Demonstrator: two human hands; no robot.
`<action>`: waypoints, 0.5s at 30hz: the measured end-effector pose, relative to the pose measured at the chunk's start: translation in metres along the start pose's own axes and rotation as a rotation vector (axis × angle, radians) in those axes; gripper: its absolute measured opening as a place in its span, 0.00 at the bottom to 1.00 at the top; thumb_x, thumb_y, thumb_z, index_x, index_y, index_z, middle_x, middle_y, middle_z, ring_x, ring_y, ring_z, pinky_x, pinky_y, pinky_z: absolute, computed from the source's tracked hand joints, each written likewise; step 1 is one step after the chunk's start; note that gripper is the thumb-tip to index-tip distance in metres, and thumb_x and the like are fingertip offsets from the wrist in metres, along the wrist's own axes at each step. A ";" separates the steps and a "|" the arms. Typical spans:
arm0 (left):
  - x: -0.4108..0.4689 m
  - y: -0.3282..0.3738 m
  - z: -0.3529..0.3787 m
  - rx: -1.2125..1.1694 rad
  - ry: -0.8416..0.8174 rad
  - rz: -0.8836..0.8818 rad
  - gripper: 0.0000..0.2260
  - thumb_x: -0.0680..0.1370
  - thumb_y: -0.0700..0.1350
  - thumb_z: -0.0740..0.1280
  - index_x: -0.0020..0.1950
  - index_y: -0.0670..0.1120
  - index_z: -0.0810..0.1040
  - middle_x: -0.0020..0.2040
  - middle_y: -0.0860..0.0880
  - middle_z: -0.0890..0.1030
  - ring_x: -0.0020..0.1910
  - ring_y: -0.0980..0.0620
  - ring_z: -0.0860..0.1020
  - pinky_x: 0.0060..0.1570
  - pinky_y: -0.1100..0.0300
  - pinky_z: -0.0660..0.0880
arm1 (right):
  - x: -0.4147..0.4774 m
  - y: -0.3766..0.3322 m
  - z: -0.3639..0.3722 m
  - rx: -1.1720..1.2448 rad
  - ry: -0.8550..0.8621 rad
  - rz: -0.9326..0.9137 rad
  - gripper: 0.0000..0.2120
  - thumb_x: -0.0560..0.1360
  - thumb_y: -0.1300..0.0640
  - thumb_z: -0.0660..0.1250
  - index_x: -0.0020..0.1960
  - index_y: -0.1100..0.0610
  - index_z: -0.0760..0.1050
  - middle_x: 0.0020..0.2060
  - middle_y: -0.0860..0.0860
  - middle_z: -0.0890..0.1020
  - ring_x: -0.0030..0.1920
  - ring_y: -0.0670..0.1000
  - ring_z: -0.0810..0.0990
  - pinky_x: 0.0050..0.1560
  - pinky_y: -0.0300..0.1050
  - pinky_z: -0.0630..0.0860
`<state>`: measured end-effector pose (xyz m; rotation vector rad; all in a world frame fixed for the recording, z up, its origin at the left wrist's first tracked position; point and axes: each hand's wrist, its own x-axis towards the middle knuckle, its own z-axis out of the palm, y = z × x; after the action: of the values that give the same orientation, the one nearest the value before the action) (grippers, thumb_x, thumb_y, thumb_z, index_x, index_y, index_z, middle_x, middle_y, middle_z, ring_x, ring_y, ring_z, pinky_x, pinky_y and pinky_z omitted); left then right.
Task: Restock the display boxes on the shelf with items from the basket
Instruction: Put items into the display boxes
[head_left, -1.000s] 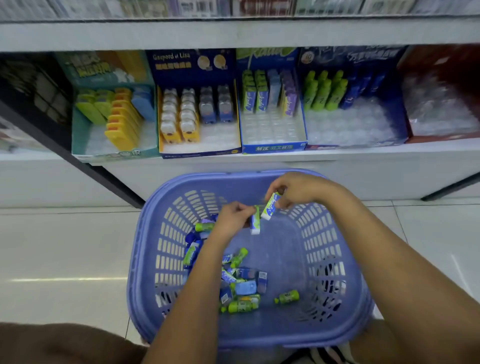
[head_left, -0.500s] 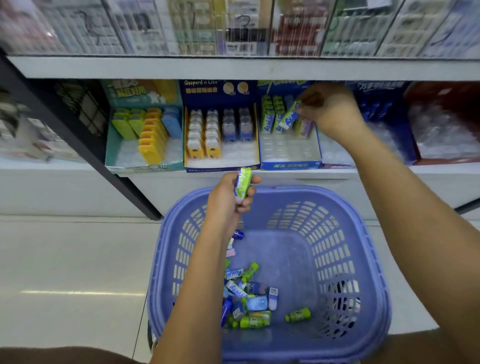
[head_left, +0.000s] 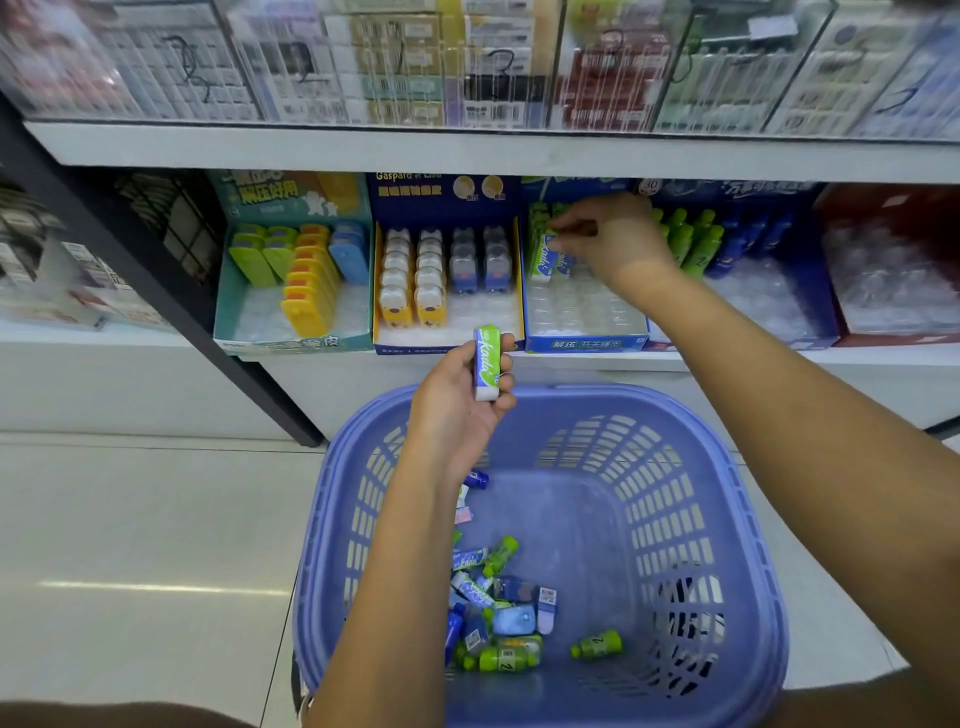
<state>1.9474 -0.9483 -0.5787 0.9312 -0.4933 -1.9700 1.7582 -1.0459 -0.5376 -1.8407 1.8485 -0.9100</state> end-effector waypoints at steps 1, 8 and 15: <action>0.000 0.000 0.000 0.004 -0.001 0.000 0.15 0.81 0.45 0.53 0.49 0.41 0.78 0.33 0.49 0.75 0.28 0.56 0.69 0.25 0.66 0.64 | 0.001 0.000 0.000 -0.003 -0.004 0.001 0.12 0.73 0.59 0.71 0.56 0.60 0.80 0.50 0.54 0.83 0.48 0.46 0.79 0.50 0.34 0.71; -0.003 0.000 0.000 0.092 -0.009 -0.024 0.16 0.81 0.46 0.51 0.43 0.43 0.75 0.25 0.50 0.67 0.18 0.58 0.56 0.16 0.67 0.51 | 0.002 0.001 0.007 -0.079 0.014 -0.062 0.12 0.72 0.59 0.71 0.54 0.61 0.81 0.50 0.55 0.84 0.48 0.48 0.79 0.50 0.34 0.70; 0.001 -0.003 0.005 0.067 0.032 -0.008 0.15 0.80 0.43 0.51 0.47 0.41 0.77 0.31 0.49 0.72 0.24 0.57 0.63 0.21 0.66 0.58 | -0.012 0.011 0.017 -0.225 0.003 -0.094 0.13 0.76 0.56 0.67 0.57 0.61 0.80 0.54 0.57 0.79 0.55 0.56 0.77 0.53 0.42 0.71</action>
<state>1.9416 -0.9477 -0.5776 1.0060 -0.5417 -1.9527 1.7626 -1.0382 -0.5596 -2.0755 1.9485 -0.7616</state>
